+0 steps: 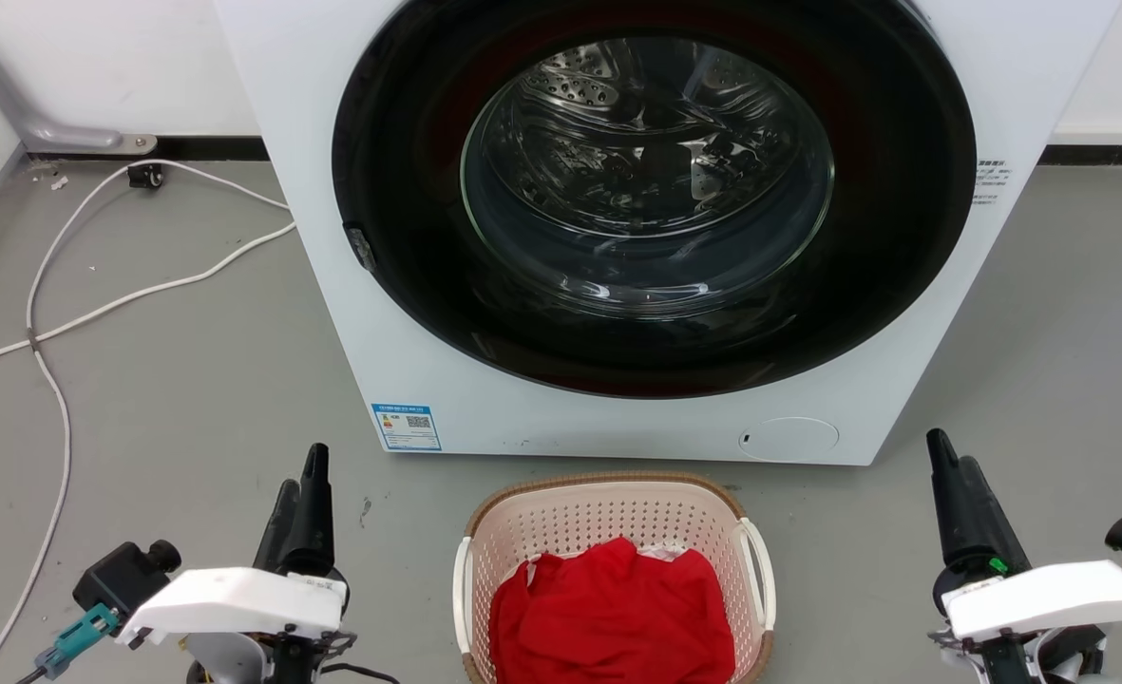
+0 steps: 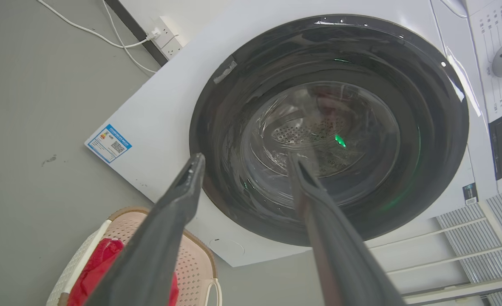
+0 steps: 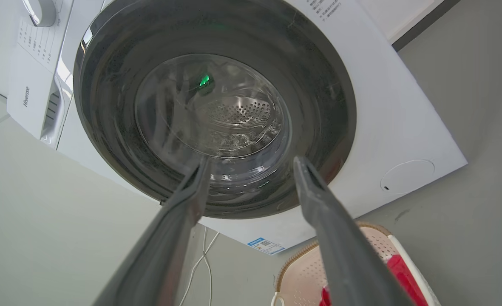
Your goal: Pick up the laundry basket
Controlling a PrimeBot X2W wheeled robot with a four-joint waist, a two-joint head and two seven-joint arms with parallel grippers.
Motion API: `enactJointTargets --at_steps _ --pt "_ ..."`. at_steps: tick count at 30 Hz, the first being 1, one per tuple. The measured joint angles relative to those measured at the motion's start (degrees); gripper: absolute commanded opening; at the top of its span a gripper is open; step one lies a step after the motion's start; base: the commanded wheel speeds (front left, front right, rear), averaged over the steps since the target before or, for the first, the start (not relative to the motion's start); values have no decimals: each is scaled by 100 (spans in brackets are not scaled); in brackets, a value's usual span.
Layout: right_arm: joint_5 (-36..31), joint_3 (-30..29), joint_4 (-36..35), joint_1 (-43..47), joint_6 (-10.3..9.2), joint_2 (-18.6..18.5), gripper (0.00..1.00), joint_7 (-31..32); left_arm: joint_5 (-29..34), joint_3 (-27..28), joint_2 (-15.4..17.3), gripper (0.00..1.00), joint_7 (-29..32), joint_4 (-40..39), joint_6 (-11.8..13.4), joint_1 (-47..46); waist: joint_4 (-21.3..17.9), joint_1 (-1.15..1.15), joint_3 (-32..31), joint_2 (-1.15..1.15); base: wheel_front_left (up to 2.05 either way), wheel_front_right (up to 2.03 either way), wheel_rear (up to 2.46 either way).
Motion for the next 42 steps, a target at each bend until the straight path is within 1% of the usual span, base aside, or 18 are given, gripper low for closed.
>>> enactJointTargets --at_steps 9,19,35,42 --pt "-879 98 -140 54 0 0 100 -174 797 -77 1 100 -172 -107 104 93 -6 0 8 0 0 0 0" --pt "-1626 199 -256 125 0 0 100 -352 1556 -191 2 100 -350 -216 94 120 -11 0 11 0 0 0 0" --pt "-2757 337 -376 261 1 0 100 -603 2553 -304 2 100 -608 -268 105 247 -20 0 9 0 0 0 0" --pt "-3196 376 -405 339 1 0 100 -701 2961 -381 2 100 -700 -264 148 326 -21 0 -1 0 0 0 0"
